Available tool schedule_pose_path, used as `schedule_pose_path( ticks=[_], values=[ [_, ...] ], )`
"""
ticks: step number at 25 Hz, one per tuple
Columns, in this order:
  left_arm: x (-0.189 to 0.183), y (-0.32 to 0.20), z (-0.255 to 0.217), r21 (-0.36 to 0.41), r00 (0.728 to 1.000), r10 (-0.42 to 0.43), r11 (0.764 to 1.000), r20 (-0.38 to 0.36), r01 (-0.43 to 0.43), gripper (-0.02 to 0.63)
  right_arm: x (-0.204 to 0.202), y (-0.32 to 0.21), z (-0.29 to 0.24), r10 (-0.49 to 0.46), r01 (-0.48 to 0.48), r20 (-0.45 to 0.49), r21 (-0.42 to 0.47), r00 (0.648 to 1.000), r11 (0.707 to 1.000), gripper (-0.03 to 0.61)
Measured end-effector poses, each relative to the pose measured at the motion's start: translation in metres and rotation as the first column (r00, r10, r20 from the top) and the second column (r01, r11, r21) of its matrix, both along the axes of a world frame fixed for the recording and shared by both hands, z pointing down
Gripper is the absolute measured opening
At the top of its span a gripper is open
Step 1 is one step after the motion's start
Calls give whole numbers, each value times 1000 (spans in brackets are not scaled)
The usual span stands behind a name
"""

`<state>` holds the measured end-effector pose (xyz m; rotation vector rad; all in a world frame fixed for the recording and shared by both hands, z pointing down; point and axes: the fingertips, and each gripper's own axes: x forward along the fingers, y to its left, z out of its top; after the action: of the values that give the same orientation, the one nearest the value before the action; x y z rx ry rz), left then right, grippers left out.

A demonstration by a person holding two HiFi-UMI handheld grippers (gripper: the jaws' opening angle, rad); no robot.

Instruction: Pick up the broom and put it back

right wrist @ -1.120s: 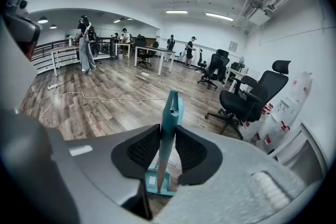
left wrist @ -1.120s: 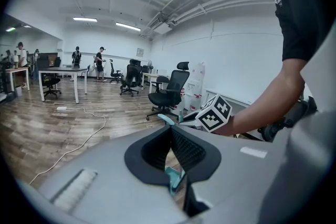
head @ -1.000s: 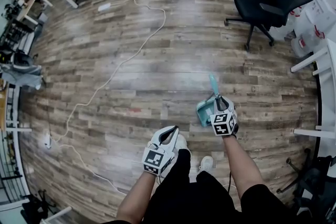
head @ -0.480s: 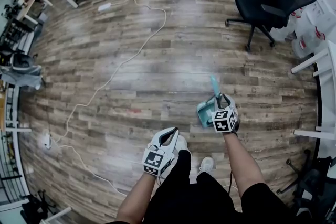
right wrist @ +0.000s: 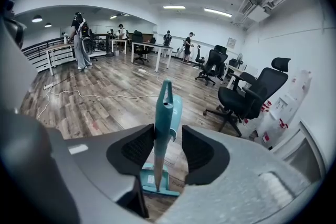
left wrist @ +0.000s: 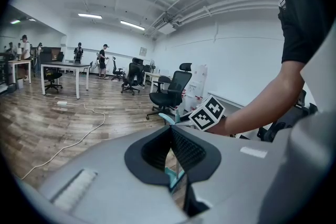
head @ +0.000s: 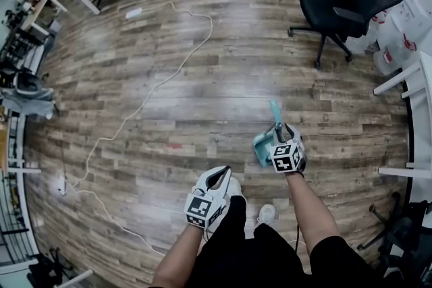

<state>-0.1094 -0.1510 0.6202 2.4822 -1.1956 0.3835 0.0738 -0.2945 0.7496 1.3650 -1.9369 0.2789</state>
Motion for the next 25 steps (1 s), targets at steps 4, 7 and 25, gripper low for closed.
schedule_pose_path(
  ticks=[4,7,25],
  values=[
    [3,5,1,3,1000,18,1000,9,-18,18,4,-1,-3,36,-36,21,-1,999,999,163],
    [1,8,3,-1,1000,16,1000,9,-16,18,9,-6,-7,66,-66,37,8,997,998,143],
    [4,6,13,-36,999,34,999,11,-33,18,4,-18,10,83,-69,184,-83,979,994,186]
  ],
)
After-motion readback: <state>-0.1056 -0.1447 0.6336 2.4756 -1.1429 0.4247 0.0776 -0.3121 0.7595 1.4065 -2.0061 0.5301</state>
